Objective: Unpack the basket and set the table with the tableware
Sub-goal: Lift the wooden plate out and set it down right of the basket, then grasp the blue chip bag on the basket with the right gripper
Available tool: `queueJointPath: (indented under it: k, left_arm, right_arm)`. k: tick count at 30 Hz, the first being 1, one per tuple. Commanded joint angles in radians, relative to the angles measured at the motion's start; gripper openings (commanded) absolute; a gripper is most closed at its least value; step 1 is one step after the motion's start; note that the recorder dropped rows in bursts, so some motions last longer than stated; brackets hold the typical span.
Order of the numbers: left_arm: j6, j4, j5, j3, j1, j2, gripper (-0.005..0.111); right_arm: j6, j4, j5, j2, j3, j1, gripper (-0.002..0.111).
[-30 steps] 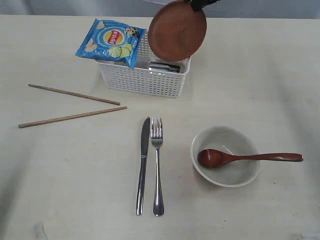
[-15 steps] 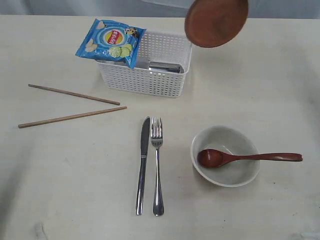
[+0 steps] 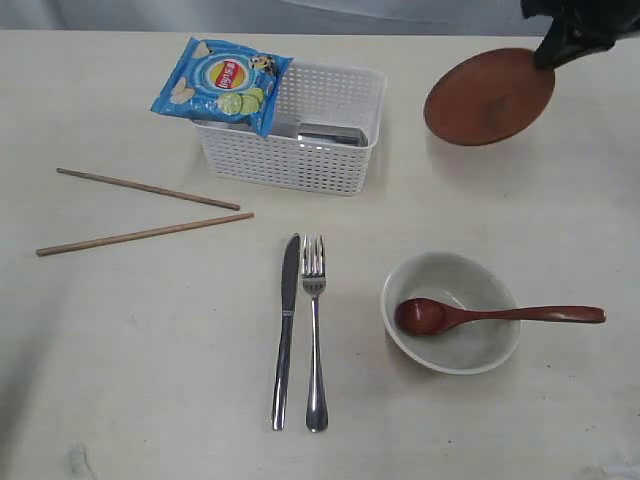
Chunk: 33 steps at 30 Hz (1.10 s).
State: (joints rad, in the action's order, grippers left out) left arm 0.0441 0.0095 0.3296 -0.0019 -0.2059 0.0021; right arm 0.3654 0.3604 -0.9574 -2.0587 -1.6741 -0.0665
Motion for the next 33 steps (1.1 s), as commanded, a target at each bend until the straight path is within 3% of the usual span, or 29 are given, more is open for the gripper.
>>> queueJointPath:
  k: [1, 5, 11, 13, 14, 15, 16, 17, 21, 23, 25, 28, 33]
  left_arm:
    - [0.0, -0.002, -0.008, 0.002, -0.006, -0.002, 0.0]
    - [0.0, -0.002, -0.008, 0.002, -0.006, -0.002, 0.0]
    - [0.0, -0.002, -0.008, 0.002, -0.006, -0.002, 0.0]
    - [0.0, -0.002, -0.008, 0.002, -0.006, -0.002, 0.0]
    - [0.0, -0.002, -0.008, 0.002, -0.006, -0.002, 0.0]
    - [0.0, -0.002, -0.008, 0.002, -0.006, -0.002, 0.0]
    - [0.0, -0.002, -0.008, 0.002, -0.006, -0.002, 0.0]
    - [0.0, -0.002, -0.008, 0.002, -0.006, -0.002, 0.0]
    - [0.0, -0.002, -0.008, 0.002, -0.006, -0.002, 0.0]
    - [0.0, -0.002, -0.008, 0.002, -0.006, -0.002, 0.0]
    - [0.0, -0.002, -0.008, 0.002, -0.006, -0.002, 0.0]
    - [0.0, -0.002, -0.008, 0.002, -0.006, -0.002, 0.0]
    - [0.0, -0.002, -0.008, 0.002, -0.006, -0.002, 0.0]
  right_arm:
    - [0.023, 0.113, 0.213, 0.005, 0.152, -0.005, 0.0]
    - [0.023, 0.107, 0.276, -0.002, 0.209, -0.008, 0.0]
    - [0.021, 0.091, 0.207, -0.064, 0.209, -0.013, 0.0]
    - [0.021, 0.083, 0.191, -0.072, 0.209, -0.013, 0.008]
    - [0.021, 0.081, 0.182, -0.072, 0.209, -0.013, 0.025]
    - [0.021, 0.079, 0.177, -0.072, 0.209, -0.013, 0.031]
    - [0.014, 0.073, 0.168, -0.068, 0.209, -0.013, 0.05]
    - [-0.027, 0.044, 0.168, -0.064, 0.209, -0.013, 0.056]
    - [-0.098, -0.023, 0.091, -0.016, 0.138, -0.013, 0.051]
    - [-0.068, 0.053, 0.038, 0.025, 0.069, 0.012, 0.051]
    - [0.04, 0.298, -0.072, 0.051, 0.018, 0.06, 0.053]
    - [0.122, 0.532, -0.132, 0.051, 0.012, 0.134, 0.064]
    - [0.117, 0.538, -0.011, 0.026, 0.012, 0.305, 0.066]
